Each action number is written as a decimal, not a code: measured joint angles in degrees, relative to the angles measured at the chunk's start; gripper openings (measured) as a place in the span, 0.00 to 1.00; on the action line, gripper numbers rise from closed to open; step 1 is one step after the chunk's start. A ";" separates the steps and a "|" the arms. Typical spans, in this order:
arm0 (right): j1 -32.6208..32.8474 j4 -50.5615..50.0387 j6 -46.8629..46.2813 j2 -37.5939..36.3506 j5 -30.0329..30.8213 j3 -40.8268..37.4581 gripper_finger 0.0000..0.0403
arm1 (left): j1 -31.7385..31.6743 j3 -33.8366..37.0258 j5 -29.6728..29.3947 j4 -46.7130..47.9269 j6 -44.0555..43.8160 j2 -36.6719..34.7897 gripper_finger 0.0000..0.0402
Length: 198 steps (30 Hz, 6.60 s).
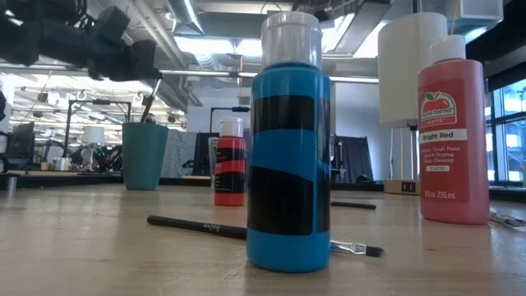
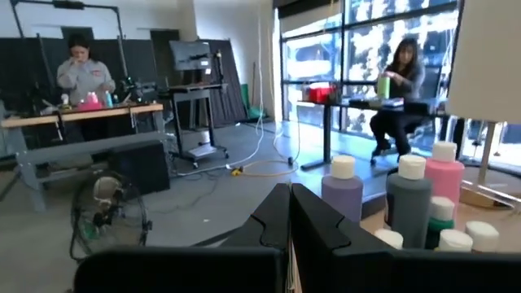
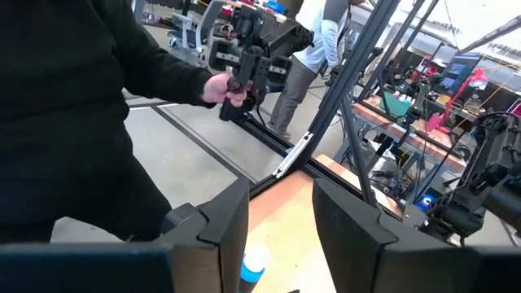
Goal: Pick & Place Paint Supplies
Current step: Put the silver paint brush into the green cup, then put the red paint bottle into the transparent bin
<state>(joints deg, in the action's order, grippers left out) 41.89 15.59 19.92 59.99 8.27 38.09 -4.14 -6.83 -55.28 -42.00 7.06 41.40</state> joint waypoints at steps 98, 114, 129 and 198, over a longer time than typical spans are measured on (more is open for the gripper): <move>0.01 -1.47 -1.70 0.00 -0.11 -0.02 0.35 | 9.15 -66.70 61.98 77.77 -7.79 46.96 0.62; 0.02 -1.73 -1.95 0.00 0.09 -0.02 0.35 | 9.63 -66.66 62.48 77.02 -4.41 53.76 0.74; -0.07 -1.73 -1.95 0.02 0.13 -0.02 0.35 | 9.65 -66.66 59.27 76.19 -12.71 54.72 0.74; -0.33 -2.20 -1.66 0.01 0.13 -0.02 0.35 | 10.79 -66.66 52.36 79.73 -13.81 58.32 0.74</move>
<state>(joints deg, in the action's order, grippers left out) 41.56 13.39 18.26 60.00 8.40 38.06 6.66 -73.49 -2.92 37.72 -6.75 99.72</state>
